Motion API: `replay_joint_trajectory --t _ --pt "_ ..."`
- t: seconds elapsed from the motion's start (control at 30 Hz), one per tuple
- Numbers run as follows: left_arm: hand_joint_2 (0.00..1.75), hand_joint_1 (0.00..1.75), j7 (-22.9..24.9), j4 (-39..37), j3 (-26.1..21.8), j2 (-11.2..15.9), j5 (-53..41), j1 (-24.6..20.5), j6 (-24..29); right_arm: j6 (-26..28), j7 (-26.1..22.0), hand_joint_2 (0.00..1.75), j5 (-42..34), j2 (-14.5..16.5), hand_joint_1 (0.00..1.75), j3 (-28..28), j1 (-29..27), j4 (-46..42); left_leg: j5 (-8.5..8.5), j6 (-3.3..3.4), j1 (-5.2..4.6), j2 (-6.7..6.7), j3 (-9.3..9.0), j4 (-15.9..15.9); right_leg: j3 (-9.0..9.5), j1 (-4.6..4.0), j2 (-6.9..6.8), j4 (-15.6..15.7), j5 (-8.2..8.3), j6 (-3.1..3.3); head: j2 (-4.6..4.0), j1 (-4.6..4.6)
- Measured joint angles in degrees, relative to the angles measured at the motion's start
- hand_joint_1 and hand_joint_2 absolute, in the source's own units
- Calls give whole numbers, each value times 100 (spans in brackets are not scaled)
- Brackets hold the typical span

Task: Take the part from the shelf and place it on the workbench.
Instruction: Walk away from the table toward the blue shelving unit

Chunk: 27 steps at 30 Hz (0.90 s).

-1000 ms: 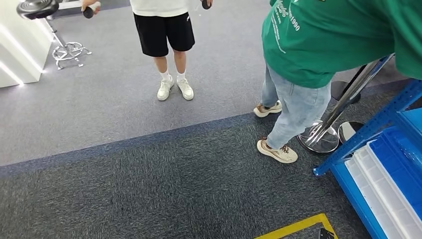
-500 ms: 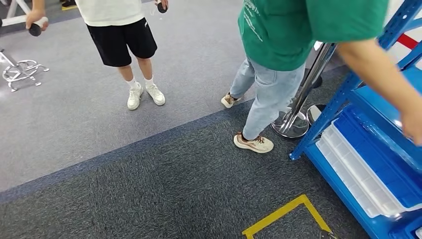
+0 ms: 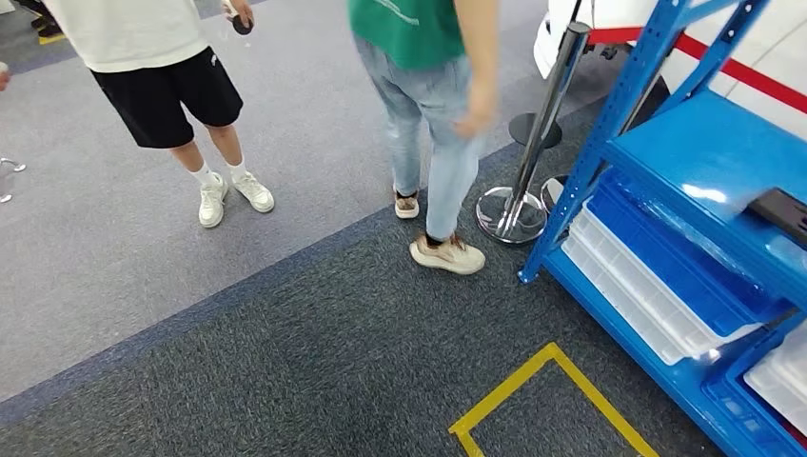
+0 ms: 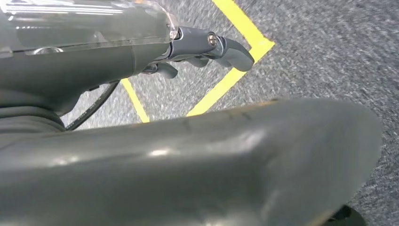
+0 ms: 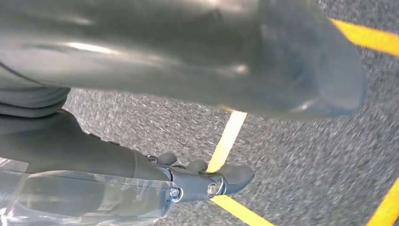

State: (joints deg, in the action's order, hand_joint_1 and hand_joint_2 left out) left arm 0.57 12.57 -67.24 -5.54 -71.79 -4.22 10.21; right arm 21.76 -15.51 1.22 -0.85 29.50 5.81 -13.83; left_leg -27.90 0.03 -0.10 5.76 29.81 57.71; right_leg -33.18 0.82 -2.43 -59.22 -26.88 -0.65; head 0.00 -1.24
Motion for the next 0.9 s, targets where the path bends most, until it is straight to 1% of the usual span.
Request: replay_joint_trajectory --t 0.03,0.07,0.1,0.13,0.17,0.2,0.23,0.27,0.3,0.33,0.37,0.4,0.43,0.47,0.5,0.53,0.57,0.6,0.63,0.67,0.7,0.73,0.77,0.8,0.83,0.87,0.9 --pt "0 0 13 0 11 1 -4 -12 -4 -2 13 0 -18 0 0 25 -16 4 -2 -29 6 39 -18 -7 -10 -6 47 -4 4 32 0 1" --pt "0 0 25 0 22 2 -6 -19 -9 -3 23 0 -30 0 0 51 -31 8 -28 -61 15 47 -24 8 -16 -2 91 0 15 69 0 3" --pt "0 0 37 0 29 3 -6 -22 -14 -2 35 0 -34 0 0 74 -42 13 -112 -91 28 -11 7 100 -25 5 140 7 30 102 0 2" --pt "0 0 46 0 33 5 -6 -21 -16 2 55 0 -30 0 0 93 -45 17 -263 -116 39 -115 96 312 -35 14 190 13 47 131 0 1" --pt "0 0 57 0 36 6 -4 -16 -18 7 81 0 -20 0 0 111 -48 22 -454 -132 50 -248 235 627 -48 17 241 15 60 153 0 -1" --pt "0 0 67 0 36 7 -2 -7 -19 10 106 0 -5 0 0 127 -50 27 -652 -138 54 -367 413 1019 -64 8 298 14 70 169 0 -2" --pt "0 0 77 0 36 5 1 6 -20 13 134 0 9 0 0 143 -55 34 -783 -132 55 -439 574 1366 -77 -6 363 13 79 183 0 -2" --pt "0 0 85 0 36 4 2 19 -19 13 152 0 19 0 0 155 -65 40 -809 -114 52 -480 665 1557 -85 -23 434 12 87 193 0 -2" --pt "0 0 90 0 36 3 3 30 -18 11 165 0 26 0 0 164 -79 46 -726 -81 42 -510 665 1547 -86 -41 511 11 94 200 0 -1" --pt "0 0 92 0 36 2 4 37 -16 10 175 0 30 0 0 169 -90 52 -545 -31 27 -549 559 1308 -83 -61 589 11 101 203 0 -1" --pt "0 0 94 0 36 3 4 38 -13 8 181 0 35 2 0 171 -99 56 -327 39 6 -635 386 921 -81 -74 661 11 110 206 0 -1" --pt "0 0 95 0 36 13 5 34 -10 4 184 0 39 18 0 174 -99 60 -169 115 -9 -761 220 540 -86 -89 721 8 120 202 0 9" --pt "0 0 95 0 36 19 6 30 -7 0 187 0 43 26 0 176 -93 63 -64 171 -25 -861 98 245 -100 -83 780 6 133 188 0 13" --pt "0 0 95 0 36 25 6 21 -4 -5 191 0 49 37 0 179 -91 65 -30 208 -42 -930 36 81 -119 -64 833 7 148 165 0 17" --pt "0 0 94 0 36 31 7 11 -2 -9 194 0 56 45 0 182 -91 67 -35 222 -55 -935 26 31 -138 -45 885 13 166 127 0 21" --pt "0 0 92 0 36 26 7 2 0 -10 197 0 65 37 0 188 -99 68 -3 220 -58 -877 11 -14 -150 -32 945 33 188 83 0 16" --pt "0 0 90 0 37 22 7 -10 1 -12 199 0 73 38 0 193 -110 70 38 215 -45 -817 -15 -73 -158 -31 937 29 195 53 0 17" --pt "0 0 89 0 37 19 7 -14 1 -12 203 0 80 40 0 197 -113 74 87 222 -26 -754 -43 -145 -196 -44 838 -41 138 26 0 28" --pt "0 0 91 0 38 15 7 -14 -2 -12 207 0 88 43 0 199 -107 76 132 225 -5 -682 -66 -211 -278 -57 696 -208 15 7 0 39" --pt "0 0 108 0 38 15 8 -10 -5 -12 212 0 99 47 0 200 -92 79 158 228 0 -606 -73 -246 -408 -51 522 -496 -170 -8 0 50" --pt "0 0 141 0 38 17 10 -5 -9 -12 221 0 115 50 0 200 -74 80 165 238 -3 -531 -69 -259 -577 -43 389 -856 -380 -34 0 62" --pt "0 0 186 0 37 19 14 -3 -14 -11 235 0 135 50 0 200 -60 80 163 235 -5 -452 -61 -255 -727 -21 330 -1193 -529 -61 0 62" --pt "0 0 241 0 37 20 23 -7 -19 -9 261 0 161 50 0 200 -53 81 156 225 -2 -375 -58 -248 -811 5 294 -1402 -585 -91 0 63" --pt "0 0 292 0 36 20 33 -16 -22 -5 290 0 190 50 0 200 -50 81 145 210 6 -303 -56 -236 -790 30 266 -1404 -529 -121 0 63" --pt "0 0 335 0 35 19 46 -27 -25 -1 319 0 219 50 0 199 -45 82 128 186 17 -238 -56 -215 -655 51 226 -1184 -379 -148 0 63" --pt "0 0 367 0 34 18 61 -38 -24 6 345 0 248 50 0 199 -32 82 101 153 28 -175 -58 -181 -434 69 149 -805 -190 -171 0 64" --pt "0 0 385 0 31 19 77 -45 -18 10 370 0 273 52 0 198 -7 82 66 113 25 -117 -53 -140 -229 64 44 -440 -60 -170 0 66"
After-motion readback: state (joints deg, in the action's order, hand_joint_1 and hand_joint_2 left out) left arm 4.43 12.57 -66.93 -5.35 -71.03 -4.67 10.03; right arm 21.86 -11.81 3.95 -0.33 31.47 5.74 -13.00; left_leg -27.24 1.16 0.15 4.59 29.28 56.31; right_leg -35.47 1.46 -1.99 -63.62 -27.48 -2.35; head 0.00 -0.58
